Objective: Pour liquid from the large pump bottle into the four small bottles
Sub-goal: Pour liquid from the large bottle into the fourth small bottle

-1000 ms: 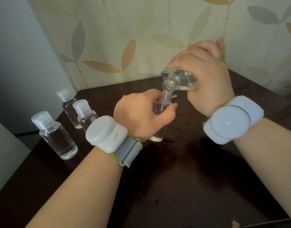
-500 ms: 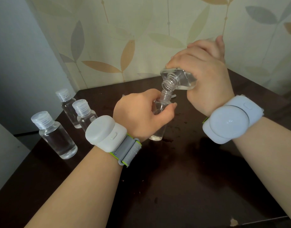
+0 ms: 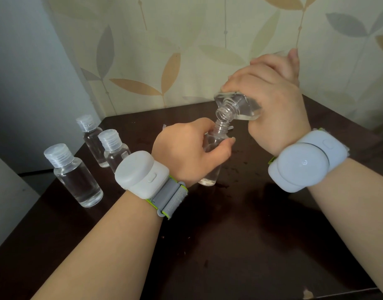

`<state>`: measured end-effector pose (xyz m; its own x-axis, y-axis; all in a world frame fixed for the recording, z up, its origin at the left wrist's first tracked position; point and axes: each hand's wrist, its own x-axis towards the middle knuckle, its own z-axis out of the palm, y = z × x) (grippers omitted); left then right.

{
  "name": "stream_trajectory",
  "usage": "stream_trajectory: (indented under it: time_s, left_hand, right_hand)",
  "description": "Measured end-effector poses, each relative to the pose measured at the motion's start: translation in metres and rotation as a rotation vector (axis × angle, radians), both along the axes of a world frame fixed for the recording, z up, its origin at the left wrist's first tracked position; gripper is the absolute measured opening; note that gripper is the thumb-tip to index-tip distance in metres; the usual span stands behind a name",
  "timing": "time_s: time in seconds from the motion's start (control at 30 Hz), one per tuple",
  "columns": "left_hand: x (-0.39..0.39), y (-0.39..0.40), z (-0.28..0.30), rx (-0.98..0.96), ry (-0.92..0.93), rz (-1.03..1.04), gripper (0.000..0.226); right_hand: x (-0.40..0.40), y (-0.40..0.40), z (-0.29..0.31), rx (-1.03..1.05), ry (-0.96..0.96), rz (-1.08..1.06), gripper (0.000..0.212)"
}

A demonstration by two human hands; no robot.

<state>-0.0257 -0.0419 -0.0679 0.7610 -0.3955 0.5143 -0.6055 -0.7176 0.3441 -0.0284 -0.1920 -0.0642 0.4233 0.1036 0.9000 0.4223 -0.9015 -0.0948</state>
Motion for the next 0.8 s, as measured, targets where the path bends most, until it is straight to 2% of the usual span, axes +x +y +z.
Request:
stream_trajectory:
  time_s: [0.8]
  left_hand:
    - [-0.0004, 0.0029, -0.0012, -0.008, -0.009, -0.007, 0.051]
  right_hand:
    - [0.0006, 0.0006, -0.0006, -0.024, -0.036, 0.006, 0.037]
